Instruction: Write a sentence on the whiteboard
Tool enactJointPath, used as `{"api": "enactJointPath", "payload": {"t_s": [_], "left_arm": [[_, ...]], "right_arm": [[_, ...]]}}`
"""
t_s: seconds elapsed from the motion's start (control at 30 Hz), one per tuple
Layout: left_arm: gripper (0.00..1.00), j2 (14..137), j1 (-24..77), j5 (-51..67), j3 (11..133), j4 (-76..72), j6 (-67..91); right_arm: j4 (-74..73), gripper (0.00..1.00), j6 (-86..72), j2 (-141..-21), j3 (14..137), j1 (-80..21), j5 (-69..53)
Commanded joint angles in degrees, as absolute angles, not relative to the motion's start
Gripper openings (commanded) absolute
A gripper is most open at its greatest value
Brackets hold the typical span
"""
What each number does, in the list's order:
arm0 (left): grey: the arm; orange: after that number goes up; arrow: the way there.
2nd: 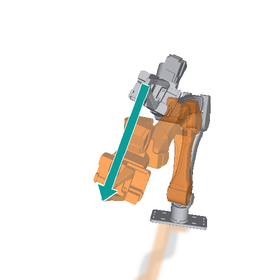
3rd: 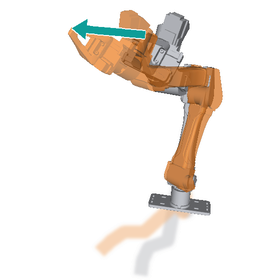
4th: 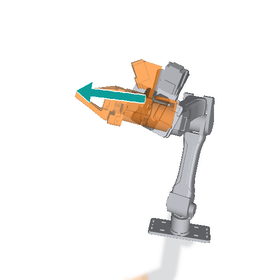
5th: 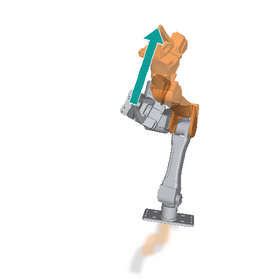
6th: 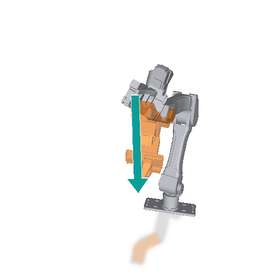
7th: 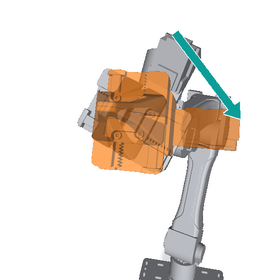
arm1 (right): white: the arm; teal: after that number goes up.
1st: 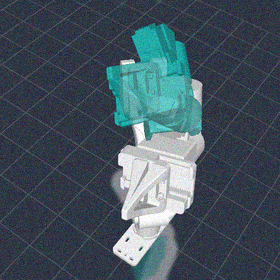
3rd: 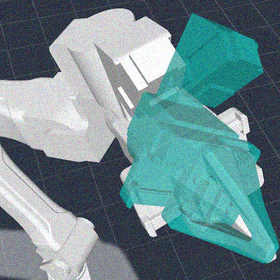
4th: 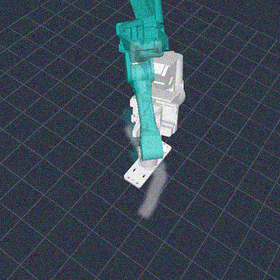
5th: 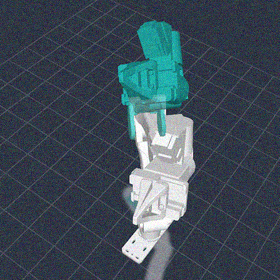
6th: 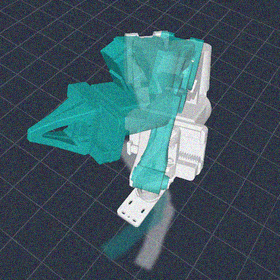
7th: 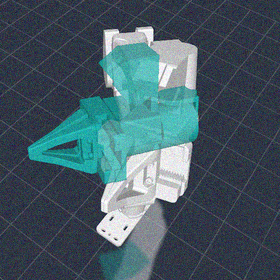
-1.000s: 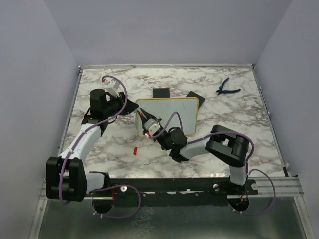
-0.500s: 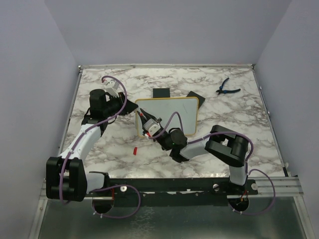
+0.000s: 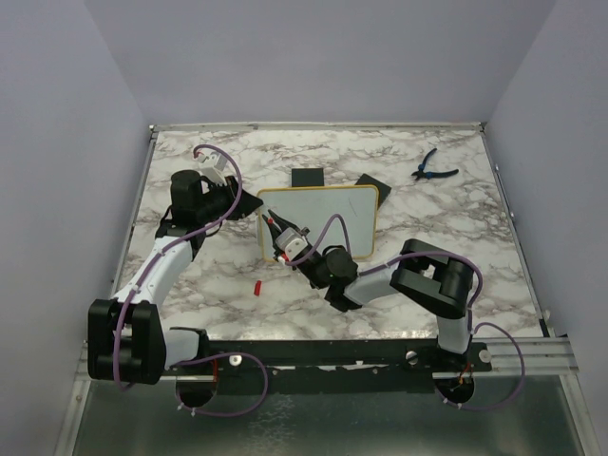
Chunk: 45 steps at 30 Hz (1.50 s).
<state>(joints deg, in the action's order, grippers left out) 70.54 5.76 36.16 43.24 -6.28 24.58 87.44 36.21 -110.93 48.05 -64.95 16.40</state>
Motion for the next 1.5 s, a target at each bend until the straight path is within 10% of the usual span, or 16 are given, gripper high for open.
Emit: {"api": "enactJointPath", "payload": {"t_s": [0.0, 1.47], "left_arm": [[0.13, 69.29, 6.13, 36.91, 43.4, -7.34, 24.79], [0.13, 68.7, 6.07, 36.75, 43.16, -7.29, 24.7]], "right_arm": [[99.67, 0.01, 35.66, -112.07, 47.28, -64.41, 17.68], [99.67, 0.01, 38.19, -114.59, 51.9, -65.74, 19.06]]}}
